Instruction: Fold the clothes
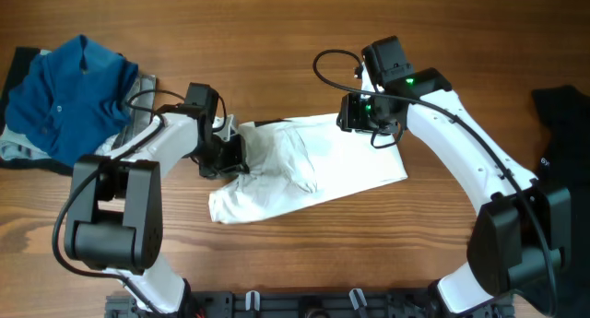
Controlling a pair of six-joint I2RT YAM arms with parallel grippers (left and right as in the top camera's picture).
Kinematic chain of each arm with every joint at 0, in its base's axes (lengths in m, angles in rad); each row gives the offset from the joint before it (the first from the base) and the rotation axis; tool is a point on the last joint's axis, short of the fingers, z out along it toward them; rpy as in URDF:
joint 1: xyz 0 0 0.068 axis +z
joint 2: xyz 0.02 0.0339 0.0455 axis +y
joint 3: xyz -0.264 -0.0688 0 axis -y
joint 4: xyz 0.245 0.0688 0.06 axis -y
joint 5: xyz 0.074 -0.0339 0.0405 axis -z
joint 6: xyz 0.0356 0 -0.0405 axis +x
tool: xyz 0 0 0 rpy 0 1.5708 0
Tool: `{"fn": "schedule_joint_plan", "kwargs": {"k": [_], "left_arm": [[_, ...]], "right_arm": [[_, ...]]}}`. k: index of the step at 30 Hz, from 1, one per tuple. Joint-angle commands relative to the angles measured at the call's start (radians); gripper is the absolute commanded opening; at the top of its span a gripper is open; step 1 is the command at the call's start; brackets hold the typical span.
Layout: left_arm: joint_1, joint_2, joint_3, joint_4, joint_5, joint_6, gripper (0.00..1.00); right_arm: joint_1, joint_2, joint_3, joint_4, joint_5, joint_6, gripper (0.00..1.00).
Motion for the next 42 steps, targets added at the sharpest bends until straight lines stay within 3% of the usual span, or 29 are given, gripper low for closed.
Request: {"fn": "schedule_joint_plan", "kwargs": {"k": [1,6,12,15,25,32,33,35,38,42], "left_arm": [[0.07,0.051,-0.008,-0.132,-0.194,0.005,0.04],[0.175,-0.005,0.181,-0.379,-0.348,0.013,0.04],[0.183,-0.076,0.461,-0.535,-0.285,0.016,0.04],[0.122,-0.102,0.509,-0.51,-0.214,0.016,0.04],[-0.169,-0.072,0.485,-0.436,-0.221,0.0,0.04],[-0.327,-0.029,0.399,-0.355,-0.25,-0.133,0.04],[-0.348,-0.021,0.387,-0.343,-0.25,-0.153,0.05],[-0.375,-0.013,0.375,-0.325,-0.249,-0.179,0.2],[-0.406,-0.008,0.374,-0.314,-0.241,-0.183,0.3],[-0.407,-0.01,0.415,-0.357,-0.237,-0.182,0.24]], "right_arm": [[0.001,0.006,-0.001,-0.002,0.017,-0.018,0.52],[0.001,0.006,-0.001,0.003,0.017,-0.017,0.52],[0.001,0.006,-0.001,0.01,0.017,-0.017,0.52],[0.001,0.006,-0.001,0.014,0.017,-0.018,0.52],[-0.02,0.006,-0.001,0.01,0.017,-0.016,0.52],[-0.045,0.006,-0.001,0.0,0.017,-0.017,0.52],[-0.048,0.006,-0.001,0.0,0.017,-0.016,0.53],[-0.052,0.006,-0.001,0.002,0.017,-0.017,0.54],[-0.053,0.006,-0.001,0.002,0.017,-0.017,0.54],[-0.053,0.006,-0.001,0.003,0.018,-0.017,0.55]]}}
